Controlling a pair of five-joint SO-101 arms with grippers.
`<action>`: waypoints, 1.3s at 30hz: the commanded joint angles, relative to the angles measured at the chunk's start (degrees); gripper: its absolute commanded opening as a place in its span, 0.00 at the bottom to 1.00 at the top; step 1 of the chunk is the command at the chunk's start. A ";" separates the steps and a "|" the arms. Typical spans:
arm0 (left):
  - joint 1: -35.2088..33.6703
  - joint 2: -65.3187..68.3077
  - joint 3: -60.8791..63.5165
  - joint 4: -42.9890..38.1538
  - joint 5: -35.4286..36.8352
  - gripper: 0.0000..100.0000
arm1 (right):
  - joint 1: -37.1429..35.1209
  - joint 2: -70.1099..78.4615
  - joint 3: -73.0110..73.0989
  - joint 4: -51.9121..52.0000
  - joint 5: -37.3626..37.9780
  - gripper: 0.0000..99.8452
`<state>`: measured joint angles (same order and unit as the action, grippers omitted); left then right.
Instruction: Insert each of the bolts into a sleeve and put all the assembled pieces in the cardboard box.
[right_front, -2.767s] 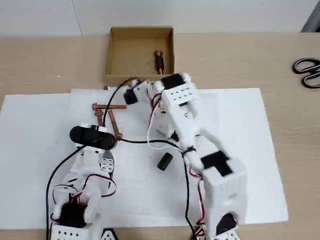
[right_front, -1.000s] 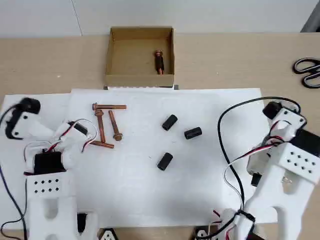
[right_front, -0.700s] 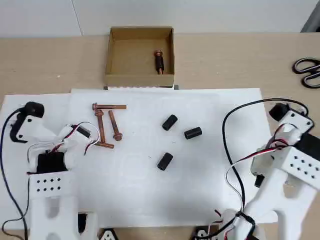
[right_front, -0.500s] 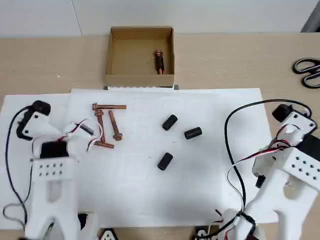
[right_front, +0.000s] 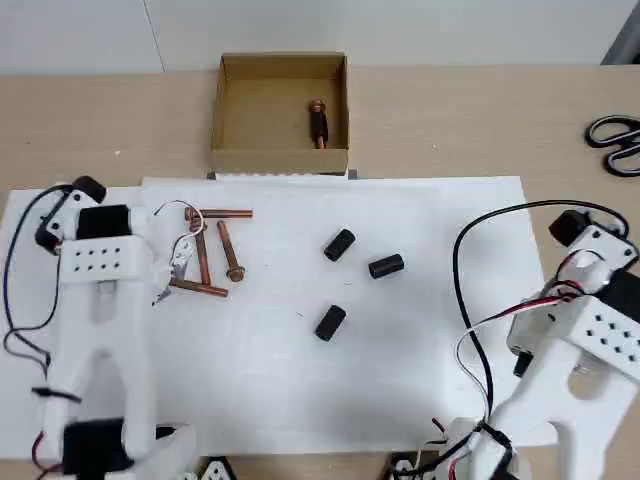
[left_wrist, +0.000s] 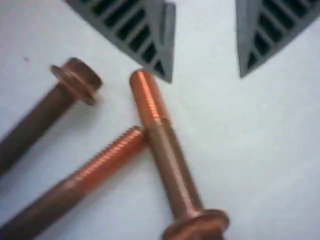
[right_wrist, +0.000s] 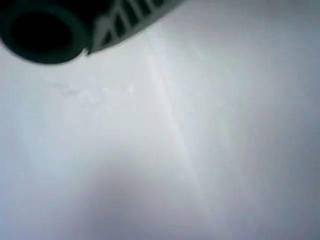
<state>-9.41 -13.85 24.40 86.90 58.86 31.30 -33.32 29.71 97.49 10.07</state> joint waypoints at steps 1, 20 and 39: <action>0.35 2.29 -2.33 0.26 0.35 0.10 | 0.48 -1.54 -0.26 -0.66 -0.70 0.00; 0.26 12.75 -2.33 -6.95 0.26 0.21 | 0.48 -1.54 -0.26 -0.66 -0.70 0.00; -0.97 20.40 -2.42 -12.92 0.53 0.11 | 0.48 -1.54 -0.26 -0.66 -0.70 0.00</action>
<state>-9.49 5.93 22.90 76.00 59.03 31.30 -33.32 29.71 97.49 10.07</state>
